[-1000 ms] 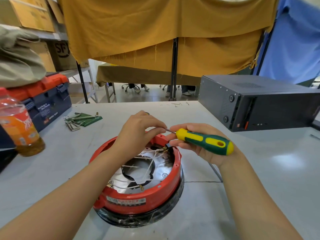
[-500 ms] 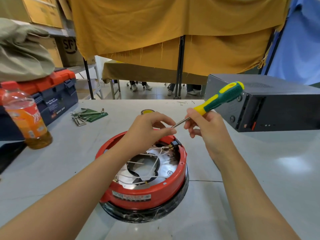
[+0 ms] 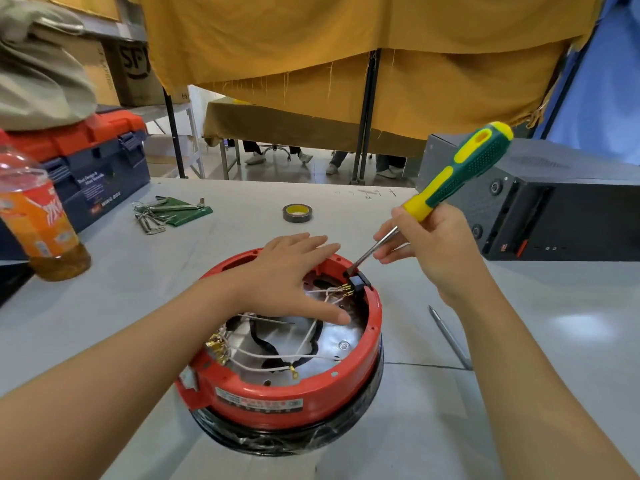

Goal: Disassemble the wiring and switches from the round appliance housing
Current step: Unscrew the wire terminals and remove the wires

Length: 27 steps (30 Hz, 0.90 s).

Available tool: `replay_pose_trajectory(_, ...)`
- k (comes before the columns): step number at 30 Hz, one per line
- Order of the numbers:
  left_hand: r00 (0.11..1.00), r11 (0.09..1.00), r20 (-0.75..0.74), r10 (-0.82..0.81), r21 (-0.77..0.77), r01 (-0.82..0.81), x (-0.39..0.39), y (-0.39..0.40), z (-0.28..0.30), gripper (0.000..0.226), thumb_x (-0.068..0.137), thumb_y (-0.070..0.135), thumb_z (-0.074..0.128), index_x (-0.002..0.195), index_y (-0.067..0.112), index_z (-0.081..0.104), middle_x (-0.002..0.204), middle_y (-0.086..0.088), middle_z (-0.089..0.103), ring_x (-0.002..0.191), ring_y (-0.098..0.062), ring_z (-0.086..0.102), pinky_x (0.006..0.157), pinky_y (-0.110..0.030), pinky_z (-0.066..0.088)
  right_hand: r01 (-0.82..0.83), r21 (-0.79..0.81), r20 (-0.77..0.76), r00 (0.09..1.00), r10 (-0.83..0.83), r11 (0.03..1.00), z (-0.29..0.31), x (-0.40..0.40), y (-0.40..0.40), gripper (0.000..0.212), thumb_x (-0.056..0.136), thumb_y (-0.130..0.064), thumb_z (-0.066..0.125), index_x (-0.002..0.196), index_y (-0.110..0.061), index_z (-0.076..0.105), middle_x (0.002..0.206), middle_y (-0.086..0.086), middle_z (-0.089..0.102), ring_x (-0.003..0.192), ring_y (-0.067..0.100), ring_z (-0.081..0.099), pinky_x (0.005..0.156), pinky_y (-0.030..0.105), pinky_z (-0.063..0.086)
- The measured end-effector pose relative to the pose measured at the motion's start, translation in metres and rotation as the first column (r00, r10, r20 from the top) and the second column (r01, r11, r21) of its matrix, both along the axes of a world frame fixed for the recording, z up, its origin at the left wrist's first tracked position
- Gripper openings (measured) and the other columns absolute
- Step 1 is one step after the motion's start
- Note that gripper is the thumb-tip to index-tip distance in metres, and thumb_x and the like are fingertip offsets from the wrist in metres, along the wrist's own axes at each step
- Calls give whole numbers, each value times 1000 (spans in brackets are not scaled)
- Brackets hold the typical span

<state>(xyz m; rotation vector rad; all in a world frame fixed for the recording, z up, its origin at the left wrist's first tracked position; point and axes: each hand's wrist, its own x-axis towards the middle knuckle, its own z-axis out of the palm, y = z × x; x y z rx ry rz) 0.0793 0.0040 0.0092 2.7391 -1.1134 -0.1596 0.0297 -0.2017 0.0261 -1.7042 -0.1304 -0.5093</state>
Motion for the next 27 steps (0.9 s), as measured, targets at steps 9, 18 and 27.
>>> replay_pose_trajectory(9,1000,1000,24,-18,0,18,11,0,-22,110,56,94,28,149,40,6,158,17,-4,144,-6,-9,118,-43,-3,12,-156,27,1000,-8,988,11,13,7,15,96,-15,54,81,-13,53,63,2,68,49,23,66,48,27,53)
replay_pose_trajectory(18,1000,1000,23,-21,-14,21,10,2,-24,105,57,94,23,148,44,4,157,20,-6,143,-2,-10,117,-42,-5,8,-293,44,999,5,956,6,10,13,17,95,-16,56,77,-17,53,66,6,67,49,20,66,48,25,55)
replay_pose_trajectory(27,1000,1000,18,1,14,-1,3,-1,-18,101,63,87,29,149,40,5,158,17,-5,144,-5,-9,117,-40,-5,70,-406,184,983,7,911,7,5,25,22,92,-15,60,73,-20,52,63,2,65,43,10,62,46,15,48)
